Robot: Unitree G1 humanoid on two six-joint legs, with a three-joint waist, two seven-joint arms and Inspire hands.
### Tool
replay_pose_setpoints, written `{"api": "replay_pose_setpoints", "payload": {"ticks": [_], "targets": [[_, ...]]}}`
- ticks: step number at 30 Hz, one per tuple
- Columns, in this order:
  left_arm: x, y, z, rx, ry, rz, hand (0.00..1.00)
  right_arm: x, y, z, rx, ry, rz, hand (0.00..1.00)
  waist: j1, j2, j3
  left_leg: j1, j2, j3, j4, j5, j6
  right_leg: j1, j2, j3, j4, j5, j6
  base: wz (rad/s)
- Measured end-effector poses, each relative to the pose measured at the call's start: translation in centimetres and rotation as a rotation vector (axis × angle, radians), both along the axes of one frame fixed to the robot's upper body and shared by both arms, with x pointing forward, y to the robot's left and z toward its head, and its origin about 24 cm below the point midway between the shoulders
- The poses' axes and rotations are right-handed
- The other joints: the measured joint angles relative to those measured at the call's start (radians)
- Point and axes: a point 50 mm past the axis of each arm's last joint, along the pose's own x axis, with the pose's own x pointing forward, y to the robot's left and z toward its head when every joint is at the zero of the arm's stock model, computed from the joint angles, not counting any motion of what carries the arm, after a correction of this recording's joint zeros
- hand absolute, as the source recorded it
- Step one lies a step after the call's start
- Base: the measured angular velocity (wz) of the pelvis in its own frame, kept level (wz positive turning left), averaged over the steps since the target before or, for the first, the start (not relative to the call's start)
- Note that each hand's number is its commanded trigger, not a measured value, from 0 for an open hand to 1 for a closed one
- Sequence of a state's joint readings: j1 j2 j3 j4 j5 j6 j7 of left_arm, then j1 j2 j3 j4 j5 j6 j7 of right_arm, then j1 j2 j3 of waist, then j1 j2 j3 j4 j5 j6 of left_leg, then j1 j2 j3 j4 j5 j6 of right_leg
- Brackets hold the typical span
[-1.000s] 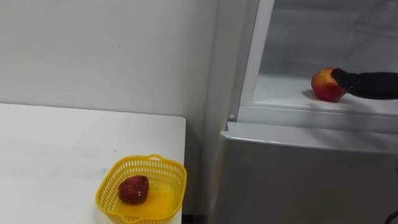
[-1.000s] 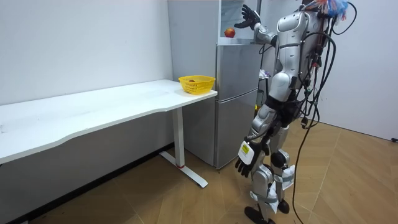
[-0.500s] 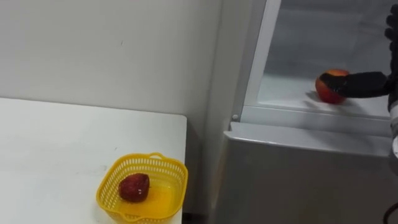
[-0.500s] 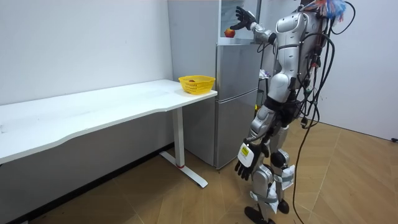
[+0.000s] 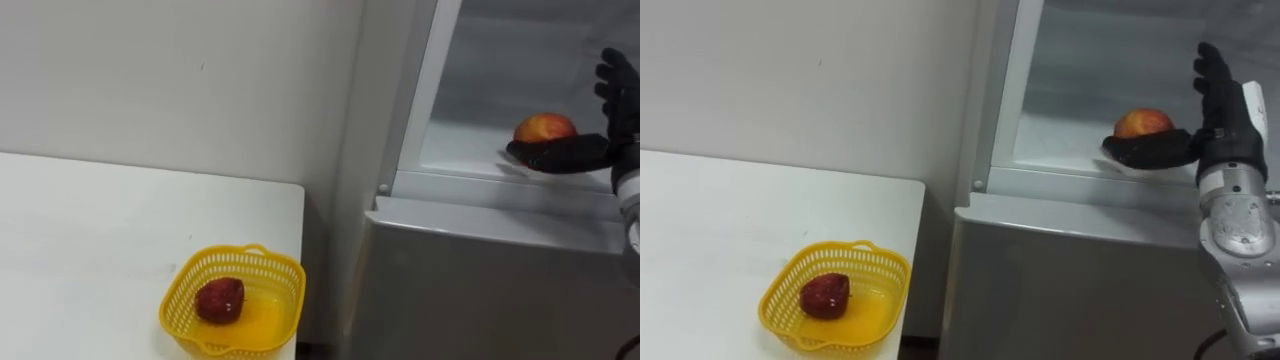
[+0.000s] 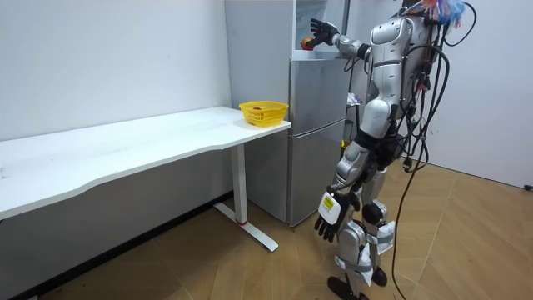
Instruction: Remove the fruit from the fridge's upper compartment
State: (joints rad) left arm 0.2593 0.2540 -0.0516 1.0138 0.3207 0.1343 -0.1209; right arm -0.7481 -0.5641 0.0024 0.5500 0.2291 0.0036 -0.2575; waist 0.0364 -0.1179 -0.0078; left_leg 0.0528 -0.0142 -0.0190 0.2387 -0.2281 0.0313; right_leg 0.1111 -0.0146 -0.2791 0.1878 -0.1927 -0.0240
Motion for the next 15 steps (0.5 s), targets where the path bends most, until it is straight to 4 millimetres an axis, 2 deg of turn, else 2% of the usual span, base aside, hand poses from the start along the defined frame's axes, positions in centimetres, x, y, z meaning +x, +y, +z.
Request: {"api": "replay_pose_setpoints", "payload": {"ticks": [10, 13, 15], "targets": [[-0.4, 0.1, 0.1, 0.014, 0.008, 0.005, 0.0, 0.4, -0.1, -0.6, 0.008, 0.072, 0.048, 0.0, 0.0, 0.0, -0.0005, 0.004, 0.0, 0.0, -0.002, 0.001, -0.001, -0.002, -0.001, 0.003, -0.001, 0.0, 0.0, 0.0], [-0.5, 0.2, 0.1, 0.024, 0.011, 0.006, 0.0, 0.7, -0.5, -1.0, 0.031, 0.107, 0.054, 0.0, 0.0, -0.005, 0.0025, 0.01, 0.001, 0.0, -0.002, 0.001, -0.001, 0.006, 0.0, 0.003, -0.003, 0.0, 0.0, 0.0], [-0.5, 0.2, 0.1, 0.027, 0.011, 0.008, 0.0, 0.9, -0.8, -1.4, 0.069, 0.131, 0.074, 0.0, 0.0, -0.008, 0.008, 0.01, 0.001, 0.0, -0.001, 0.001, -0.001, 0.011, 0.001, 0.004, -0.002, 0.0, 0.0, 0.0]]}}
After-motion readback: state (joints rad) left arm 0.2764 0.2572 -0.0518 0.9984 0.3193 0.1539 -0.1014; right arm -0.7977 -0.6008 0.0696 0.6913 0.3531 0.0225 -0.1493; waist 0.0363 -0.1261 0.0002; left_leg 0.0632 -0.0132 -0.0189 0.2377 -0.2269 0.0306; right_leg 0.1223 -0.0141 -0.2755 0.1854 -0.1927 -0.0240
